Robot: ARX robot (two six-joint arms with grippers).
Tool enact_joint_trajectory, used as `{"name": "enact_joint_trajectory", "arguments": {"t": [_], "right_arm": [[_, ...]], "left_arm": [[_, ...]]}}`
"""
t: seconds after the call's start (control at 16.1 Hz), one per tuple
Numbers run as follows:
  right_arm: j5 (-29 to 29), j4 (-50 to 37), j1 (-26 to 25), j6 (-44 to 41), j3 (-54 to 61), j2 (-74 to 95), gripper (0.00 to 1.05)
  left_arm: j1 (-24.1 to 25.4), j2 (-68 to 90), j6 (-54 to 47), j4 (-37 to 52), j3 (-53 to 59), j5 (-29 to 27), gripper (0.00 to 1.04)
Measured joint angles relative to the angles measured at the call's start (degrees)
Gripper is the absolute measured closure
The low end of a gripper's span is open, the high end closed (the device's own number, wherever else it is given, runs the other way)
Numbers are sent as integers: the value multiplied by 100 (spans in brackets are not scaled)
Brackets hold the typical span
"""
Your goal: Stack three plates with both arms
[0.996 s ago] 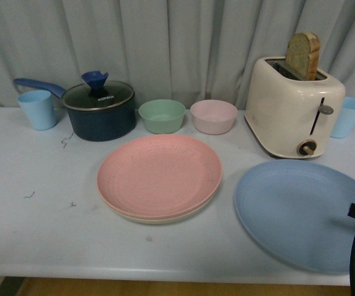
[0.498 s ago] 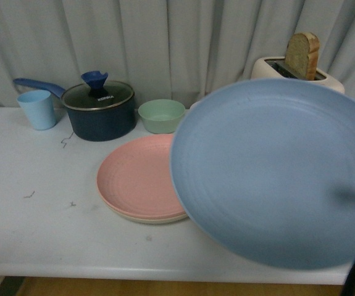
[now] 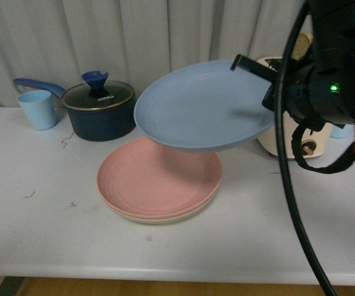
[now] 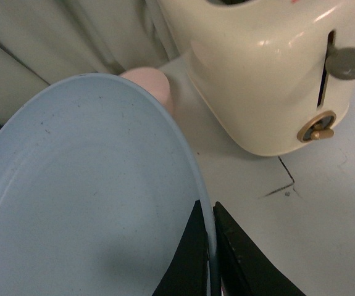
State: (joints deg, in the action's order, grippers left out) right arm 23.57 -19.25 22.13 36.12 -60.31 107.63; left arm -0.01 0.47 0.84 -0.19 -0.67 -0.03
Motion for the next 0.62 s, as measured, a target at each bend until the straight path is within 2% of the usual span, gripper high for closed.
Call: {"name": "enact_joint_trajectory", "arguments": {"t": [0.19,0.44,0.62], "right_arm": [[70,1172,42,-181,-1054,798,102],[0,1869,269,-422,-1952,1217,102],[-2,2210,382,-474,-2149,1495,102]], "left_arm": [[0,0,-2,-2,0,2,7],[0,0,0,0,0,0,7],[0,0,-2,0,0,0,7]]}}
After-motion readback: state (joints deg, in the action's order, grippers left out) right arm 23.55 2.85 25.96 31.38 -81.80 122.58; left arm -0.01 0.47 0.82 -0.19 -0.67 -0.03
